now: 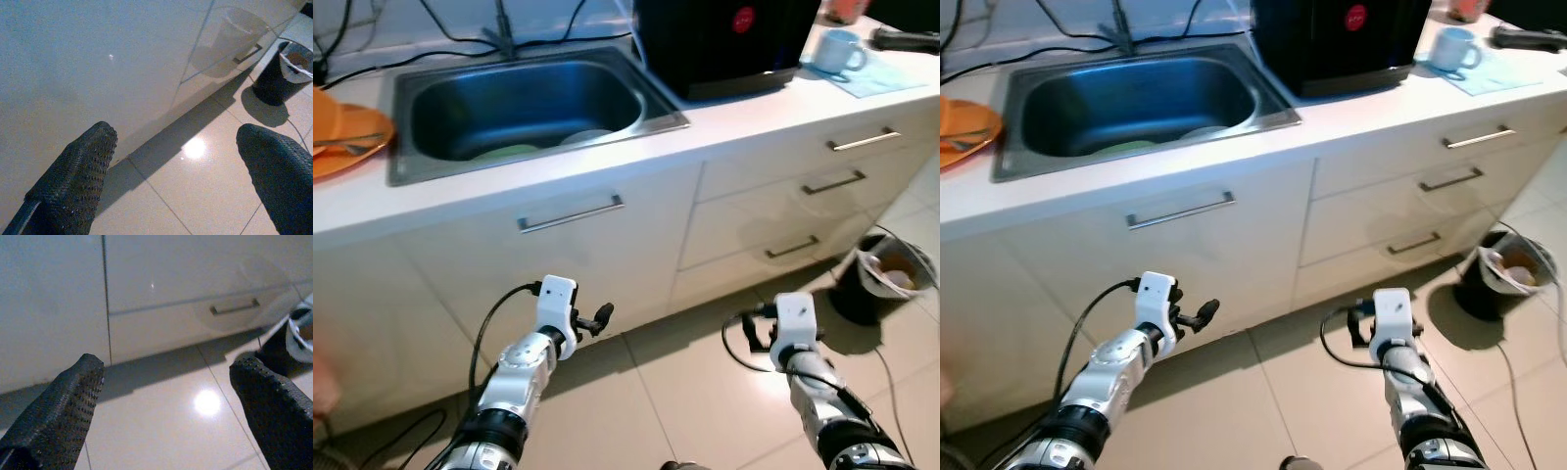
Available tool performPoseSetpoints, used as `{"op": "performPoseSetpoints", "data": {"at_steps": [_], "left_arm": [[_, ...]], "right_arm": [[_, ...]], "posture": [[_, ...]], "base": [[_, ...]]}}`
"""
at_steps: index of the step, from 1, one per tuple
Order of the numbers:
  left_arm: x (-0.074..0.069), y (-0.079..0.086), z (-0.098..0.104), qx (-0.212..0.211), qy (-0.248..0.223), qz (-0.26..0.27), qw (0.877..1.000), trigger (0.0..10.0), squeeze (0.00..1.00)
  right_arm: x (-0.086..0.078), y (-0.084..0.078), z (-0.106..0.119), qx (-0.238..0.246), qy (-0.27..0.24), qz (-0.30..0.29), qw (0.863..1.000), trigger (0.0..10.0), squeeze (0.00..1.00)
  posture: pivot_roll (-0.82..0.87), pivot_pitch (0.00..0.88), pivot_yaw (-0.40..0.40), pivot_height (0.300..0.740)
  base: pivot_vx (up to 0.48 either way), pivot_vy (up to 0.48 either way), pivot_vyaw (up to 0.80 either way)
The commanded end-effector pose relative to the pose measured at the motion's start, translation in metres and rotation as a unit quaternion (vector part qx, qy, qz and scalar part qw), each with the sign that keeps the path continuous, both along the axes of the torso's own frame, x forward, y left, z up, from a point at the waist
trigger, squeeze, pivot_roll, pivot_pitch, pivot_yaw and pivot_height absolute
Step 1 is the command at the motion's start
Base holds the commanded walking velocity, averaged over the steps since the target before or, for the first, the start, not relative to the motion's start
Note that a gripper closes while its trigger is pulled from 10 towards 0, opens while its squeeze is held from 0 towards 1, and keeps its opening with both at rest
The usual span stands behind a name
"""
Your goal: Kitchen organization
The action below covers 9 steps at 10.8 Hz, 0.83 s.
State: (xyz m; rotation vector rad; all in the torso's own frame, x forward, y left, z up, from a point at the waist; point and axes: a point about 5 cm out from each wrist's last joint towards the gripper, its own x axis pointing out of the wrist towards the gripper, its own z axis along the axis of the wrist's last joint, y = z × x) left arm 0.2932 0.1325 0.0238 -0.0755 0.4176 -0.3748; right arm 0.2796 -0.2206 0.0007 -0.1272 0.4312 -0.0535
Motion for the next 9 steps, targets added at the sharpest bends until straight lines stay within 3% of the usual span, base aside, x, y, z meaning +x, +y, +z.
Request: {"op": "performPoseSetpoints", "data": {"at_steps": [1, 2, 5, 6, 7, 8, 9], "left_arm": [[0.000, -0.002, 0.005, 0.007, -0.010, -0.011, 1.000, 10.0, 0.00], [0.002, -0.002, 0.009, 0.017, -0.024, -0.026, 0.999, 10.0, 0.00], [-0.003, -0.002, 0.007, 0.021, 0.025, -0.021, 0.999, 10.0, 0.00], [-0.005, 0.001, 0.016, 0.022, 0.002, -0.022, 1.000, 10.0, 0.00], [-0.007, 0.007, 0.033, 0.040, -0.060, -0.023, 0.997, 10.0, 0.00], [-0.009, 0.023, 0.064, 0.040, -0.148, 0.020, 0.988, 10.0, 0.00], [-0.018, 0.030, 0.085, 0.059, -0.192, 0.005, 0.980, 10.0, 0.00]], "right_arm": [[0.001, -0.001, 0.003, -0.006, -0.011, -0.005, 1.000, 10.0, 0.00], [0.004, -0.004, 0.008, -0.006, -0.022, -0.007, 1.000, 10.0, 0.00], [-0.001, -0.019, 0.018, -0.014, -0.050, -0.026, 0.998, 10.0, 0.00], [-0.004, -0.023, 0.029, -0.013, -0.074, -0.014, 0.997, 10.0, 0.00], [-0.006, -0.025, 0.047, -0.018, -0.103, 0.007, 0.994, 10.0, 0.00], [-0.006, -0.025, 0.072, -0.019, -0.137, 0.019, 0.990, 10.0, 0.00], [-0.005, -0.020, 0.095, -0.005, -0.167, 0.027, 0.986, 10.0, 0.00]], "posture": [[0.14, 0.000, -0.004, 0.740], [0.11, 0.000, 0.001, 0.740], [0.09, 0.000, 0.027, 0.740], [0.09, 0.000, 0.041, 0.740], [0.09, 0.000, 0.051, 0.740], [0.10, 0.000, 0.045, 0.740], [0.11, 0.000, 0.051, 0.740]], "base": [[0.000, 0.000, 0.00], [0.000, 0.000, 0.00], [0.000, 0.000, 0.00], [0.000, 0.000, 0.00], [0.000, 0.000, 0.00], [0.000, 0.000, 0.00], [0.000, 0.000, 0.00]]}}
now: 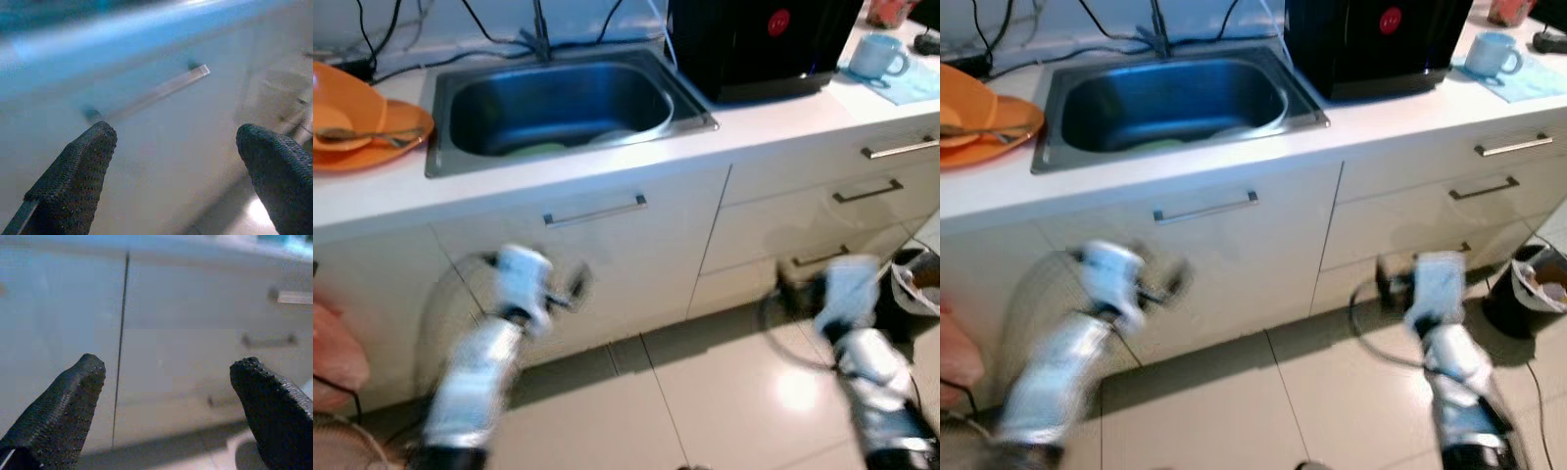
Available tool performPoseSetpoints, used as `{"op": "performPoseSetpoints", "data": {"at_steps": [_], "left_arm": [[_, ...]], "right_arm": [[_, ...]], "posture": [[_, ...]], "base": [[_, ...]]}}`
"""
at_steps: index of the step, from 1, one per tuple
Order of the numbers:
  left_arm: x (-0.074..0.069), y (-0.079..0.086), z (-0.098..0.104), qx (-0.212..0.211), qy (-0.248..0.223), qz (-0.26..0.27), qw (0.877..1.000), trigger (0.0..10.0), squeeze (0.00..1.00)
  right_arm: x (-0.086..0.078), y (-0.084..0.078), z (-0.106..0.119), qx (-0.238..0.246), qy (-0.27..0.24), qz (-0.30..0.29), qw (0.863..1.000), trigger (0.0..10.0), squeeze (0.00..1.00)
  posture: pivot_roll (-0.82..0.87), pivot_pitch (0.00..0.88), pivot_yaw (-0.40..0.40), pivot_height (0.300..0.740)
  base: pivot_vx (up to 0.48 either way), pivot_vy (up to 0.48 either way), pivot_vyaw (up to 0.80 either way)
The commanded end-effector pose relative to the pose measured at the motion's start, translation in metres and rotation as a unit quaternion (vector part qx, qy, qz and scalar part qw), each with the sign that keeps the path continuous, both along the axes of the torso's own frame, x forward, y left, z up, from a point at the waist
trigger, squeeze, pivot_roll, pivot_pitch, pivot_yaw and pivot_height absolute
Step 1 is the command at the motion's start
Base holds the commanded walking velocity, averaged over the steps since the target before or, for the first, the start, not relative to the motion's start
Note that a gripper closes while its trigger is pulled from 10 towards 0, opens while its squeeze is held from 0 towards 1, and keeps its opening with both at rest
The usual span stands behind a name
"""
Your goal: Kitchen organization
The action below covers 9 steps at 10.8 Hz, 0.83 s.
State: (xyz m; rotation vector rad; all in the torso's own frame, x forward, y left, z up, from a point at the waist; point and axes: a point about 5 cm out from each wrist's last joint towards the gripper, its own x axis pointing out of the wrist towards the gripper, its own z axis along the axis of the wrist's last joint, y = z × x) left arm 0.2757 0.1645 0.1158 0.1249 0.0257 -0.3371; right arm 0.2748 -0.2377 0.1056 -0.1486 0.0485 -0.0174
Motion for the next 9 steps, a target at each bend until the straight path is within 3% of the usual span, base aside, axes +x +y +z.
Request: {"op": "performPoseSetpoints", "data": {"at_steps": [1, 3, 4, 6, 9], "left_arm": [[-0.003, -0.005, 0.019, 0.008, -0.035, -0.014, 0.999, 10.0, 0.00], [0.003, -0.025, 0.041, 0.006, -0.092, -0.020, 0.996, 10.0, 0.00], [0.007, -0.024, 0.037, 0.000, -0.081, 0.001, 0.997, 10.0, 0.00], [0.010, -0.018, 0.038, -0.011, -0.073, 0.029, 0.997, 10.0, 0.00], [0.003, -0.023, 0.035, -0.003, -0.067, 0.007, 0.998, 10.0, 0.00]], "right_arm": [[-0.004, 0.013, 0.018, 0.012, -0.020, 0.020, 1.000, 10.0, 0.00], [-0.008, 0.033, 0.038, 0.018, -0.055, 0.025, 0.998, 10.0, 0.00], [-0.010, 0.039, 0.040, 0.017, -0.061, 0.024, 0.998, 10.0, 0.00], [-0.012, 0.038, 0.045, 0.012, -0.061, 0.013, 0.998, 10.0, 0.00], [-0.011, 0.033, 0.048, -0.017, -0.048, 0.037, 0.998, 10.0, 0.00]], "posture": [[0.10, 0.000, 0.062, 0.740], [0.09, 0.000, 0.064, 0.740], [0.09, 0.000, 0.064, 0.740], [0.09, 0.000, 0.055, 0.740], [0.10, 0.000, 0.033, 0.740]], "base": [[0.000, 0.000, 0.00], [0.000, 0.000, 0.00], [0.000, 0.000, 0.00], [0.000, 0.000, 0.00], [0.000, 0.000, 0.00]]}}
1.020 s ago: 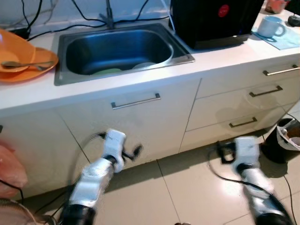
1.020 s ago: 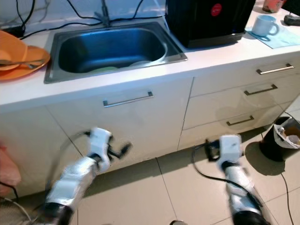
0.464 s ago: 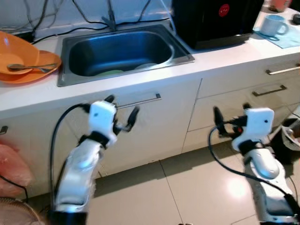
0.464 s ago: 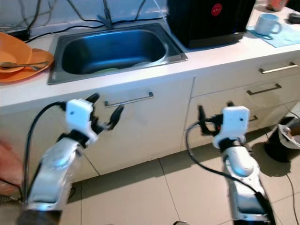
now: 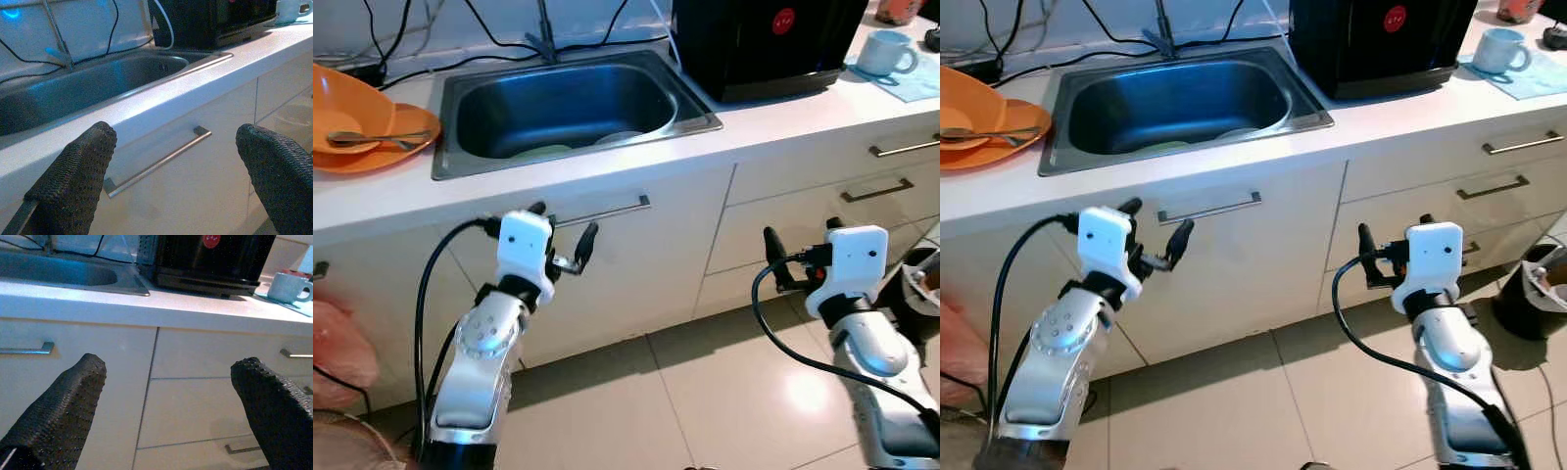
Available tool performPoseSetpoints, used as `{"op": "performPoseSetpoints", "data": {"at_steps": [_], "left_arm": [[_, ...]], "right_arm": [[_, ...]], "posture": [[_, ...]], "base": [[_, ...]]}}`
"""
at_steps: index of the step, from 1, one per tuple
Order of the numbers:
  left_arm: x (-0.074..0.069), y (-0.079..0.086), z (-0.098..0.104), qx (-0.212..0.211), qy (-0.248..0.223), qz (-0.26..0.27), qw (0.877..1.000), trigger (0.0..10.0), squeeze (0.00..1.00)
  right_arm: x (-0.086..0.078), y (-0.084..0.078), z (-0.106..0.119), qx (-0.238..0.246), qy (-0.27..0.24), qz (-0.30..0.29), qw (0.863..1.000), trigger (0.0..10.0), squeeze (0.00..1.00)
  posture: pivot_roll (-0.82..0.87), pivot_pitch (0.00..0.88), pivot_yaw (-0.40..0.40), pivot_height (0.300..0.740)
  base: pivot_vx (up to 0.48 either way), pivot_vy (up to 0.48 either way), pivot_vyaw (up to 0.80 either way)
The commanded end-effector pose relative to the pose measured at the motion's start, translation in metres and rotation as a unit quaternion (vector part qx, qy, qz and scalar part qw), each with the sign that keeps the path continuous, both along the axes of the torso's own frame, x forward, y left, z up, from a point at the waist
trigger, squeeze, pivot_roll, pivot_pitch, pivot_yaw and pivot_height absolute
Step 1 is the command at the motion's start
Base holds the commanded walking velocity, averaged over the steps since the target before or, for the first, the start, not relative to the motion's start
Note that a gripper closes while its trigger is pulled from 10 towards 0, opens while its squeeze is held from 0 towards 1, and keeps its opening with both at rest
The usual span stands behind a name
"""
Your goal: Kitchen organization
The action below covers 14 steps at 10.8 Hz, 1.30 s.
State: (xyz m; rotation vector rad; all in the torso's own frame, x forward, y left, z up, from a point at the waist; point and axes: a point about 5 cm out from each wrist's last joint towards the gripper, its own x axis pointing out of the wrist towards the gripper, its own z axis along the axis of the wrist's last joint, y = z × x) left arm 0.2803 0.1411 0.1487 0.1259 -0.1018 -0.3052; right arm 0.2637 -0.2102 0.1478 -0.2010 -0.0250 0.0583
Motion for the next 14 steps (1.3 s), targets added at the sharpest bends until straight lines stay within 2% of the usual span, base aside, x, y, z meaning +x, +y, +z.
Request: {"op": "performPoseSetpoints", "data": {"at_steps": [1, 2, 3, 4, 5, 6, 7, 9, 11, 13, 14], "left_arm": [[-0.003, 0.002, -0.001, 0.003, 0.007, 0.002, 1.000, 10.0, 0.00], [-0.004, 0.004, -0.002, -0.008, 0.019, 0.006, 1.000, 10.0, 0.00], [-0.008, 0.005, -0.005, -0.004, 0.031, -0.018, 0.999, 10.0, 0.00], [-0.009, 0.006, -0.004, -0.008, 0.047, -0.016, 0.999, 10.0, 0.00], [-0.011, 0.004, 0.000, 0.011, 0.045, -0.043, 0.998, 10.0, 0.00], [-0.009, 0.004, -0.003, 0.028, 0.052, -0.057, 0.997, 10.0, 0.00], [-0.003, 0.005, -0.001, 0.024, 0.052, -0.057, 0.997, 10.0, 0.00], [-0.001, -0.004, 0.001, 0.017, 0.051, -0.063, 0.997, 10.0, 0.00], [0.000, -0.004, -0.001, -0.005, 0.047, -0.034, 0.998, 10.0, 0.00], [0.003, -0.005, 0.000, -0.020, 0.042, -0.002, 0.999, 10.0, 0.00], [0.006, -0.005, 0.006, -0.010, 0.013, 0.024, 1.000, 10.0, 0.00]], "right_arm": [[0.001, 0.002, 0.007, -0.008, -0.006, 0.016, 1.000, 10.0, 0.00], [0.004, 0.001, 0.012, -0.023, -0.004, 0.034, 0.999, 10.0, 0.00], [0.005, 0.001, 0.014, -0.031, -0.004, 0.047, 0.998, 10.0, 0.00], [0.008, -0.002, 0.012, -0.018, 0.006, 0.040, 0.999, 10.0, 0.00], [0.006, 0.002, 0.011, -0.032, -0.003, 0.045, 0.998, 10.0, 0.00], [0.002, -0.002, 0.005, -0.025, -0.001, 0.021, 0.999, 10.0, 0.00], [-0.001, -0.003, 0.003, -0.021, -0.001, 0.007, 1.000, 10.0, 0.00], [-0.003, -0.010, 0.004, -0.015, -0.004, -0.019, 1.000, 10.0, 0.00], [0.001, -0.007, 0.009, -0.008, -0.012, -0.027, 1.000, 10.0, 0.00], [0.007, 0.001, 0.012, -0.012, -0.022, -0.010, 1.000, 10.0, 0.00], [0.014, 0.008, 0.015, -0.008, -0.032, -0.007, 0.999, 10.0, 0.00]], "posture": [[0.11, 0.000, 0.007, 0.740], [0.11, 0.000, -0.009, 0.740], [0.13, 0.000, -0.012, 0.740], [0.13, 0.000, 0.024, 0.740], [0.13, 0.000, 0.061, 0.740], [0.12, 0.000, 0.088, 0.740], [0.11, 0.000, 0.102, 0.740], [0.09, 0.000, 0.092, 0.740], [0.09, 0.000, 0.050, 0.740], [0.11, 0.000, 0.028, 0.740], [0.13, 0.000, 0.025, 0.740]], "base": [[0.000, 0.000, 0.00], [0.000, 0.000, 0.00], [0.000, 0.000, 0.00], [0.000, 0.000, 0.00], [0.000, 0.000, 0.00], [0.000, 0.000, 0.00], [0.000, 0.000, 0.00], [0.000, 0.000, 0.00], [0.000, 0.000, 0.00], [0.000, 0.000, 0.00], [0.000, 0.000, 0.80]]}}
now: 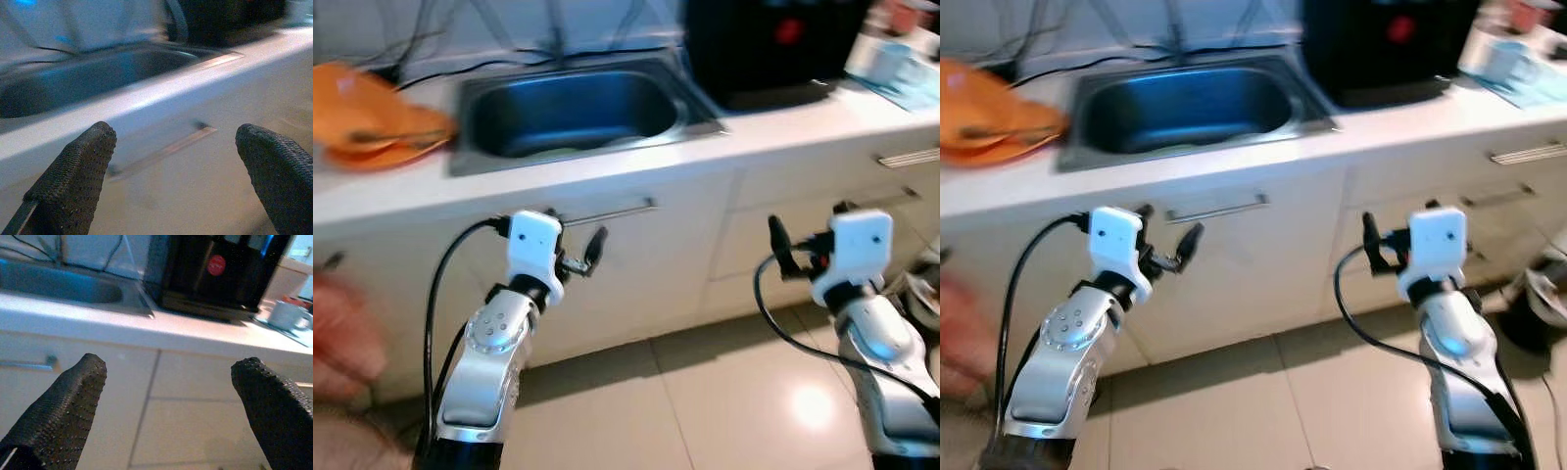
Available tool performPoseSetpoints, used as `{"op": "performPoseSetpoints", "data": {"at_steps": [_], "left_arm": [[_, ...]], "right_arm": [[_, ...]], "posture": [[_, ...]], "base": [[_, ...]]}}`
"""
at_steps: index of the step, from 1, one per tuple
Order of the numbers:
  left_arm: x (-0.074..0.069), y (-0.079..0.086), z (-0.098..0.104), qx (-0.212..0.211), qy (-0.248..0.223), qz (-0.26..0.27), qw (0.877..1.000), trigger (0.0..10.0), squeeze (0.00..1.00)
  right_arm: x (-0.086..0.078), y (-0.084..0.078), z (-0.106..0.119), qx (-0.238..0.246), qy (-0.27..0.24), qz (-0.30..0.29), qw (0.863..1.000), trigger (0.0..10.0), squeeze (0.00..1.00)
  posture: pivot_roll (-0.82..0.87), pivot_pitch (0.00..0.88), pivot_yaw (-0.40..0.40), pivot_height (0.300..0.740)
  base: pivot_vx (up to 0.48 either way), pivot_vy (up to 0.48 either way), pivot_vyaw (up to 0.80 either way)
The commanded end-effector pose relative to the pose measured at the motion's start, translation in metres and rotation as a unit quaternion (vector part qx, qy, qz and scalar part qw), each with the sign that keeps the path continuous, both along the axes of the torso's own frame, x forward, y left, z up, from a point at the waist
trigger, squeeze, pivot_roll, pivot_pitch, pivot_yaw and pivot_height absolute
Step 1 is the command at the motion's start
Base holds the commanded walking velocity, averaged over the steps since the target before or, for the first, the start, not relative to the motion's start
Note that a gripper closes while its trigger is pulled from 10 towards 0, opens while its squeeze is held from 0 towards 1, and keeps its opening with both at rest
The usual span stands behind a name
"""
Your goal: Kitchen organization
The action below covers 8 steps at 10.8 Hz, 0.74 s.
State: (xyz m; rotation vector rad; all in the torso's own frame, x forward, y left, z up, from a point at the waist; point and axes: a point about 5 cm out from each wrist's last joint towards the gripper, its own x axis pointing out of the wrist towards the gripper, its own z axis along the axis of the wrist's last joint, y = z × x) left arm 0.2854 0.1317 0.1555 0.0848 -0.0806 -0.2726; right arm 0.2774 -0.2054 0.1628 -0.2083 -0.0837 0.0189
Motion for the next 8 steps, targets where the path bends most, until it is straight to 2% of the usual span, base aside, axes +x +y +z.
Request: {"op": "performPoseSetpoints", "data": {"at_steps": [1, 2, 4, 6, 8], "left_arm": [[0.004, 0.008, 0.008, -0.006, -0.022, 0.036, 0.999, 10.0, 0.00], [0.003, 0.011, 0.010, -0.015, -0.018, 0.048, 0.999, 10.0, 0.00], [0.003, 0.008, 0.009, -0.023, -0.010, 0.042, 0.999, 10.0, 0.00], [0.009, 0.006, 0.013, -0.050, -0.017, 0.047, 0.997, 10.0, 0.00], [0.011, 0.006, 0.024, -0.047, -0.037, 0.046, 0.997, 10.0, 0.00]], "right_arm": [[0.004, 0.007, 0.002, 0.011, -0.004, 0.007, 1.000, 10.0, 0.00], [0.004, 0.009, 0.002, 0.024, -0.006, 0.007, 1.000, 10.0, 0.00], [0.002, 0.009, 0.003, 0.023, -0.008, 0.006, 1.000, 10.0, 0.00], [0.000, 0.005, 0.008, 0.020, -0.013, -0.002, 1.000, 10.0, 0.00], [0.002, 0.004, 0.012, 0.021, -0.020, -0.007, 1.000, 10.0, 0.00]], "posture": [[0.13, 0.000, 0.021, 0.740], [0.13, 0.000, 0.021, 0.740], [0.11, 0.000, 0.019, 0.740], [0.09, 0.000, 0.015, 0.740], [0.10, 0.000, 0.019, 0.740]], "base": [[0.000, 0.000, 0.80], [0.000, 0.000, 0.60], [0.000, 0.000, 0.00], [0.000, 0.000, 0.00], [0.319, 0.000, 0.00]]}}
